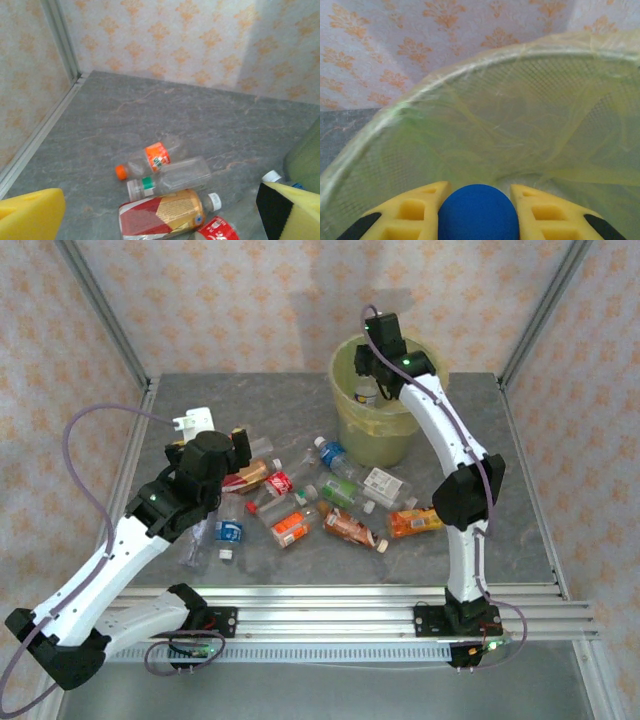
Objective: Put the plastic bottles in the bin
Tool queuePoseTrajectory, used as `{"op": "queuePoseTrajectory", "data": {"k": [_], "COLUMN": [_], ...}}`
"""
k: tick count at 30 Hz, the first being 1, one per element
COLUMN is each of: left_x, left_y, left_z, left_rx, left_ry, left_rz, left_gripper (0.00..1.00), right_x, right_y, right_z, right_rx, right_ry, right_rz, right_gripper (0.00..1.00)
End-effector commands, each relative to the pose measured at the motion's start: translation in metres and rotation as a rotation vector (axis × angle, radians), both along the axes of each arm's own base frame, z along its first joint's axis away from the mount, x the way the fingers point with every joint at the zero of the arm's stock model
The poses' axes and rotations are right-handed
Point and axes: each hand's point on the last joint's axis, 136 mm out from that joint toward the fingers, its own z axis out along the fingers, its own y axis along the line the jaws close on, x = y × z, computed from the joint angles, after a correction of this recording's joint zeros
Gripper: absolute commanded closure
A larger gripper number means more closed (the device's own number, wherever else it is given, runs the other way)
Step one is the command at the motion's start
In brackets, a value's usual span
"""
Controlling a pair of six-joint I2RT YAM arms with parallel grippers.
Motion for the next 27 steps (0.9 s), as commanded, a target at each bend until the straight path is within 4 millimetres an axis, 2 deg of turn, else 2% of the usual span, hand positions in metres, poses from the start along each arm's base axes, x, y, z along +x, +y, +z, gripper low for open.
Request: {"op": "queuePoseTrajectory", "data": {"k": [1,9,15,17,20,23,27], "left_x": [-0.004,0.001,0.005,0.006,0.006,0.006,0.002], "left_y": [0.014,0.012,0.012,0.013,0.013,0.015,0.024], "left_z": [0.001,-0.007,-0.01,-0.013,-0.019,-0.025,-0.042], "left_rx": [0.041,0.046,0.04,0.037,0.034,0.035,0.022], "left_ry": [0.028,0.071,0.088,0.103,0.132,0.159,0.213], "left_rz": [0.07,0.061,0.058,0.059,0.056,0.059,0.091], "left_gripper": [0.0,0.0,0.0,0.0,0.0,0.0,0.0], "right_x": [0.001,0.007,0.015,0.019,0.024,0.028,0.026], "right_y": [0.001,0.014,0.003,-0.004,-0.013,-0.017,-0.022], "right_z": [-0.007,-0.025,-0.056,-0.063,-0.058,-0.036,0.004], "right_rx": [0.138,0.263,0.261,0.253,0.226,0.205,0.166], "right_ry": [0.07,0.168,0.252,0.263,0.239,0.178,0.077], "right_rz": [-0.006,0.023,-0.038,-0.06,-0.074,-0.06,-0.034], "right_gripper": [1.0,1.0,0.97,0.89,0.62,0.38,0.19]}}
